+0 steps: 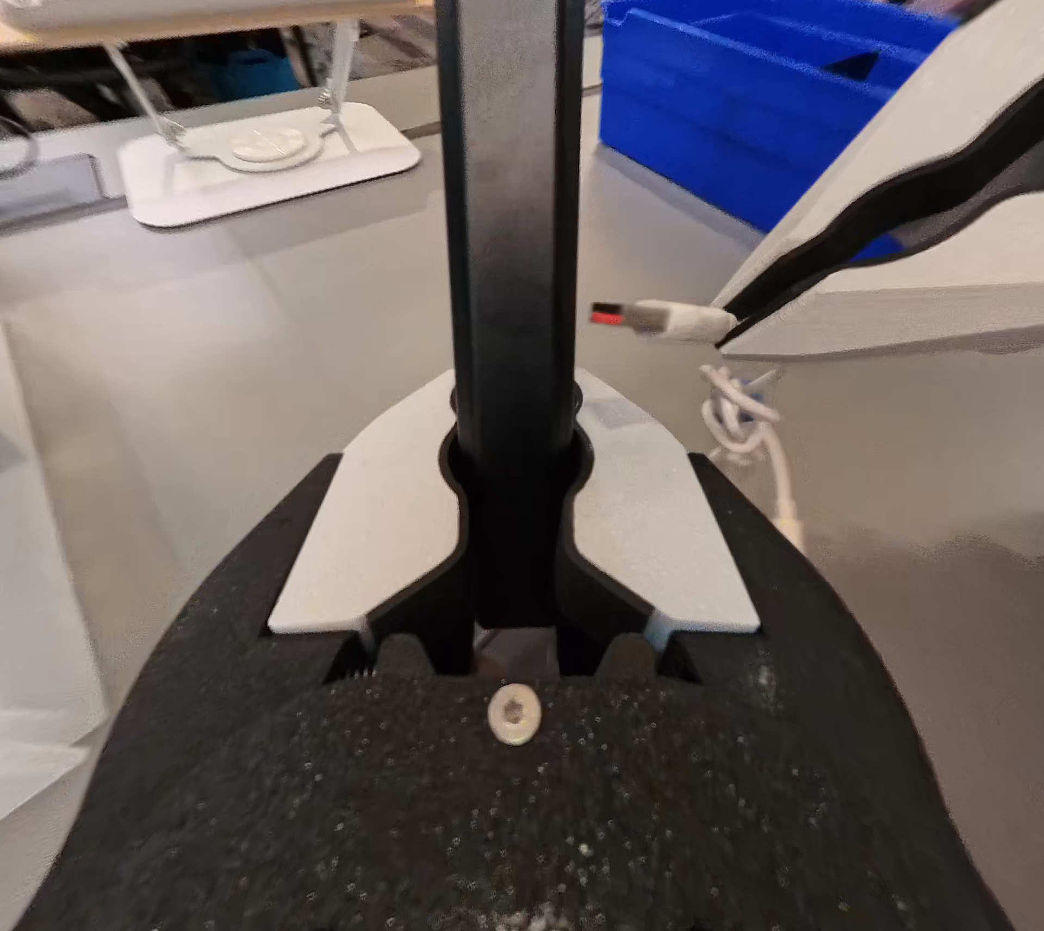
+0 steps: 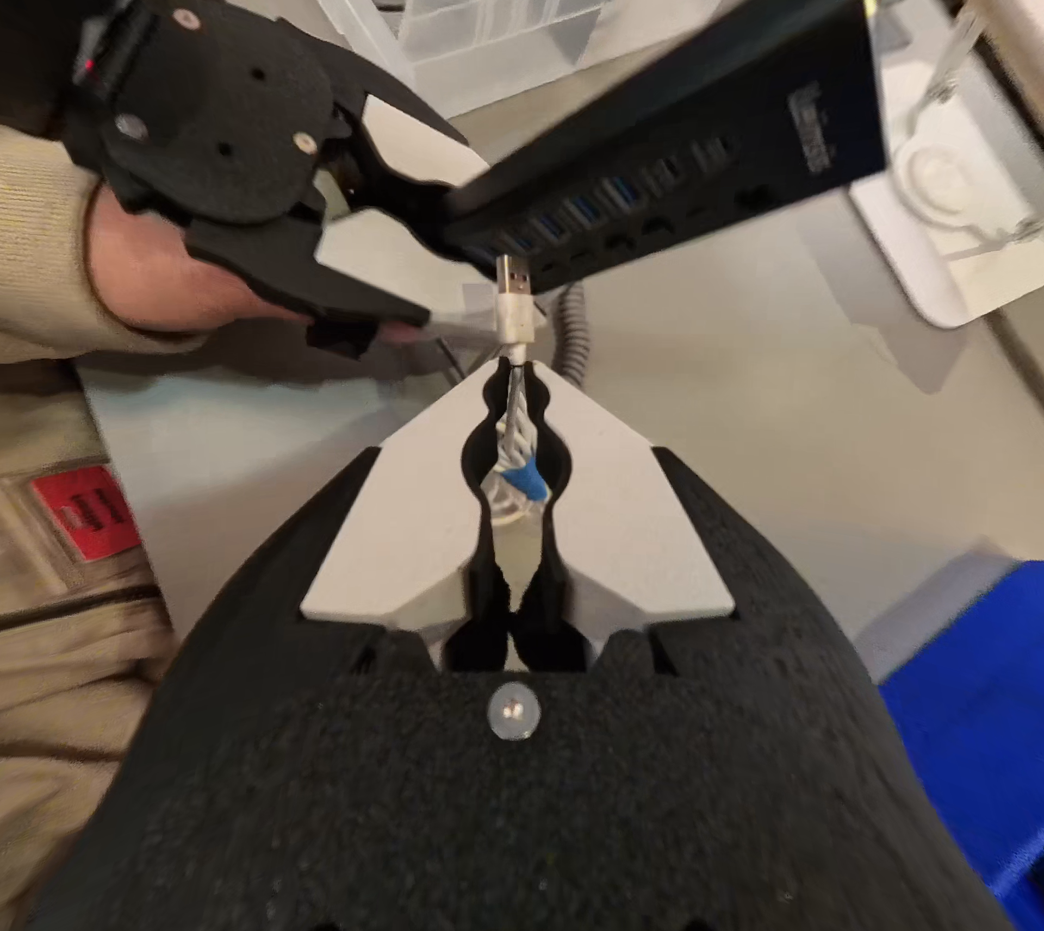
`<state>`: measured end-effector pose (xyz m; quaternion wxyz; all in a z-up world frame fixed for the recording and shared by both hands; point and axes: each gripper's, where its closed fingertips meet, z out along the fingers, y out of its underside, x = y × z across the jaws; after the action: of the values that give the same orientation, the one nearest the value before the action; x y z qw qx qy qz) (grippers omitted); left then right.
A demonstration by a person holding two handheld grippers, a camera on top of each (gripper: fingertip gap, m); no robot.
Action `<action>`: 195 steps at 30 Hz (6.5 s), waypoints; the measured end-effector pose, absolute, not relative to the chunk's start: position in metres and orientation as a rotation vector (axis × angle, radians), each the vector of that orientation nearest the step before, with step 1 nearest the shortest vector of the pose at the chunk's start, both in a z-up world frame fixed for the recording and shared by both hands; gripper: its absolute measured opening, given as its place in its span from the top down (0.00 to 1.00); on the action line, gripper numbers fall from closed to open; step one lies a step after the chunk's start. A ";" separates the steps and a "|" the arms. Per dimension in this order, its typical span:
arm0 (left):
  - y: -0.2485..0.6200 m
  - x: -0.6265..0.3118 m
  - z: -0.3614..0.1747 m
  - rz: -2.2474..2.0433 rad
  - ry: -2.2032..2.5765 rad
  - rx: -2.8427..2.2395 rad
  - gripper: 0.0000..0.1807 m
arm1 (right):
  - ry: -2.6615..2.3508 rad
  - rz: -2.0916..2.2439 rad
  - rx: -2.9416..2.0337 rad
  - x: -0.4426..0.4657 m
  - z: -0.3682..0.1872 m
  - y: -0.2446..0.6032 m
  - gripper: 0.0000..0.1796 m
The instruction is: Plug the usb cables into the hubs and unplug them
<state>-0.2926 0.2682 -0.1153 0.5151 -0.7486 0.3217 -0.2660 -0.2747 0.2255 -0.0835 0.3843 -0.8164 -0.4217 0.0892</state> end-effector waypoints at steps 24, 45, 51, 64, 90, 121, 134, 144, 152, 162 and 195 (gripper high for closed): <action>0.248 -0.294 -0.061 -1.379 0.581 -1.546 0.83 | -0.637 0.416 -2.303 -0.153 -0.166 0.283 0.93; 0.180 -0.259 -0.046 -1.839 0.725 -1.457 0.83 | -0.543 1.285 -1.563 -0.279 0.000 0.230 0.82; 0.180 -0.253 -0.058 -1.765 0.818 -1.534 0.82 | -0.542 1.333 -1.616 -0.273 0.001 0.230 0.85; 0.163 -0.258 -0.074 -1.791 1.004 -1.612 0.76 | -0.666 1.286 -1.702 -0.275 0.001 0.221 0.85; 0.168 -0.249 -0.072 -1.700 0.976 -1.591 0.84 | -0.426 1.402 -1.619 -0.258 0.007 0.241 0.85; 0.178 -0.259 -0.084 -1.612 0.994 -1.639 0.79 | -0.453 1.290 -1.565 -0.279 -0.011 0.240 0.85; 0.170 -0.247 -0.075 -1.685 0.918 -1.563 0.81 | -0.435 1.397 -1.467 -0.291 -0.003 0.232 0.85; 0.166 -0.249 -0.074 -1.691 0.982 -1.581 0.83 | -0.471 1.454 -1.474 -0.289 0.000 0.228 0.85; 0.178 -0.260 -0.045 -1.762 0.830 -1.399 0.83 | -0.590 1.307 -1.513 -0.288 0.016 0.223 0.73; 0.250 -0.317 -0.047 -1.157 0.665 -1.447 0.83 | -0.264 0.436 -2.110 -0.154 -0.109 0.303 0.76; 0.271 -0.320 -0.078 -0.939 0.671 -1.614 0.83 | -1.139 0.280 -1.877 -0.270 -0.056 0.242 0.93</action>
<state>-0.3202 0.2714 -0.0781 0.5470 -0.6811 0.2830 -0.3960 -0.2701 0.2418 -0.0556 0.4477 -0.7584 -0.4601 0.1130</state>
